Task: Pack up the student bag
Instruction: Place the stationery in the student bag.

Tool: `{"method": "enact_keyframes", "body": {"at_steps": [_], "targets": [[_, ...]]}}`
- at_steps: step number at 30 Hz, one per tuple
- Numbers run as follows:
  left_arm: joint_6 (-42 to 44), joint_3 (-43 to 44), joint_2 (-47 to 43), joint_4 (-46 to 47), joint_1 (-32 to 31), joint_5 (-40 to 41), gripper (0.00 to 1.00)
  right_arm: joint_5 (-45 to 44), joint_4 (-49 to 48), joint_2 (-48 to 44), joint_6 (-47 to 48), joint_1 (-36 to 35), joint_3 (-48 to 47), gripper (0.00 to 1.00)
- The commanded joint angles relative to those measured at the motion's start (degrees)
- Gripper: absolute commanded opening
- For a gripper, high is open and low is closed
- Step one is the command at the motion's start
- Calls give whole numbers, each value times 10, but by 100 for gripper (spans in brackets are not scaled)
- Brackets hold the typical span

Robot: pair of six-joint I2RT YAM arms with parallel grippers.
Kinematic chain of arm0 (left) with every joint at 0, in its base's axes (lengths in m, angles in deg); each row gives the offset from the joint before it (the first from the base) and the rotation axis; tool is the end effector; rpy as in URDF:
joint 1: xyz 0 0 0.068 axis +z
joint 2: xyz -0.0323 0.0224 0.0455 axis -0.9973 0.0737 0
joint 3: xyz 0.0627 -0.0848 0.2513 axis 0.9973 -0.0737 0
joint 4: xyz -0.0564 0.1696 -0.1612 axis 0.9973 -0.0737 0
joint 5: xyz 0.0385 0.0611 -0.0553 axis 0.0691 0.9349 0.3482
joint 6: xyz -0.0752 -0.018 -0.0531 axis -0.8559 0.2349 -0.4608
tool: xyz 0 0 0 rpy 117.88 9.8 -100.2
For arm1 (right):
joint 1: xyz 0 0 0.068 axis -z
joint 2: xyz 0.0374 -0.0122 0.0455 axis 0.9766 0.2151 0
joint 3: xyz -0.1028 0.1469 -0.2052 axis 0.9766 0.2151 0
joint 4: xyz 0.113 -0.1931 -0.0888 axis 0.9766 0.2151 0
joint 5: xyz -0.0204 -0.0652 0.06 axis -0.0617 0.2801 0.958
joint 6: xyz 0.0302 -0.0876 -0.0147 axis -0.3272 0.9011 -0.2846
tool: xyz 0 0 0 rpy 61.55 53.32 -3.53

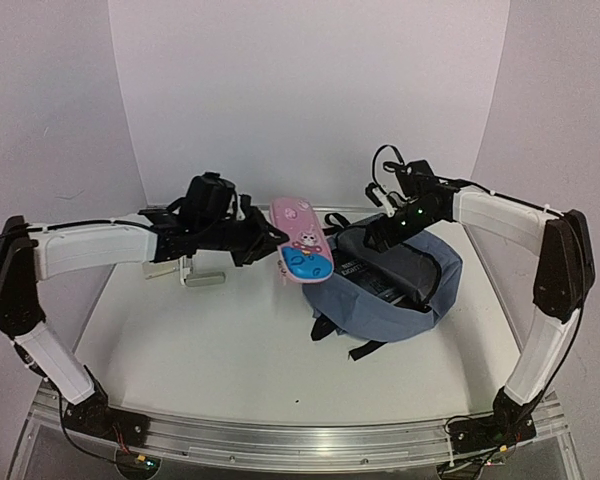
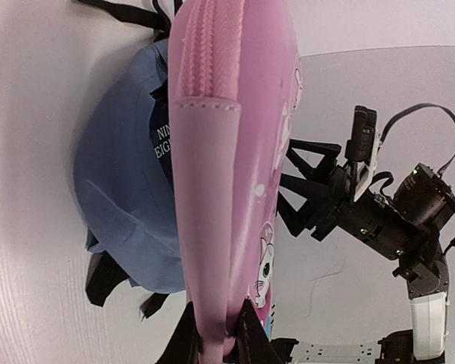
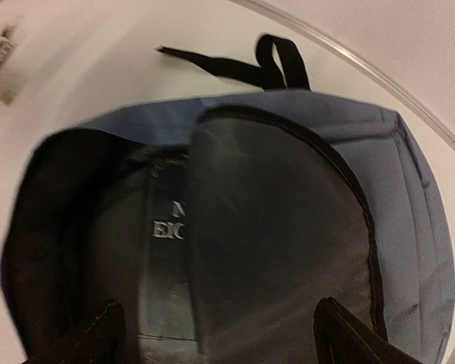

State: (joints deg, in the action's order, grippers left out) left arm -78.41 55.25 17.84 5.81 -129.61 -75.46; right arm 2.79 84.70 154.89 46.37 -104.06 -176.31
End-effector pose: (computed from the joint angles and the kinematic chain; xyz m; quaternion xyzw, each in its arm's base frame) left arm 0.2657 -0.2854 0.2801 -0.0976 0.8398 -0.4916 0.2085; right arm 0.3707 0.2011 0.2503 -0.3279 0.8662 0.1300 0.3540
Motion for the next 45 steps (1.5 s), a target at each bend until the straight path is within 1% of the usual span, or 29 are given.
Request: {"method": "enact_keyframes", "body": {"at_steps": [1,3,5,7,9,11,12,13,15,16,17,19,21,24,26,28,32,34,37,39,43,45], "targets": [[-44,96,78,41,-34,5,0,-48,24,28,43,4,23,85],[-60,125,111,41,-42,6,0,-56,22,38,63,4,35,85],[-73,144,134,58,-45,2,0,-85,20,61,77,4,45,84],[-81,155,149,59,-46,-3,0,-120,18,82,87,5,45,80],[-89,154,151,59,-46,-3,0,-136,13,88,89,7,43,73],[-100,143,149,62,-46,-6,0,-135,12,89,85,7,37,59],[-105,137,148,65,-46,-7,0,-132,12,88,83,7,33,46],[-110,132,148,68,-46,-11,0,-125,13,88,78,7,26,35],[-104,133,151,65,-41,-33,0,-96,18,84,64,7,8,11],[-95,141,151,51,-38,-49,0,-67,23,81,57,7,1,3],[-84,149,150,26,-35,-62,0,-44,26,76,43,6,-8,1],[-66,159,144,-7,-31,-88,0,6,40,74,13,2,-27,0],[-62,157,137,-22,-30,-110,0,46,54,79,-36,0,-48,0],[-84,134,132,-11,-30,-135,0,119,66,80,-95,-1,-59,0],[-103,113,134,12,-30,-154,0,156,64,76,-122,-4,-64,0],[-113,104,138,27,-29,-165,0,193,60,74,-133,-8,-71,0],[-117,110,157,22,-23,-164,0,235,48,75,-154,-13,-85,0],[-117,118,166,10,-17,-152,0,246,45,73,-161,-13,-94,0],[-122,132,185,-12,-12,-112,0,237,46,65,-159,-13,-106,0],[-134,138,200,-12,-11,-87,0,231,45,61,-159,-11,-114,0],[-158,151,232,3,-12,-69,0,218,46,64,-160,-7,-132,0],[-169,150,236,-6,-14,-49,0,223,45,70,-163,-4,-140,0]]}}
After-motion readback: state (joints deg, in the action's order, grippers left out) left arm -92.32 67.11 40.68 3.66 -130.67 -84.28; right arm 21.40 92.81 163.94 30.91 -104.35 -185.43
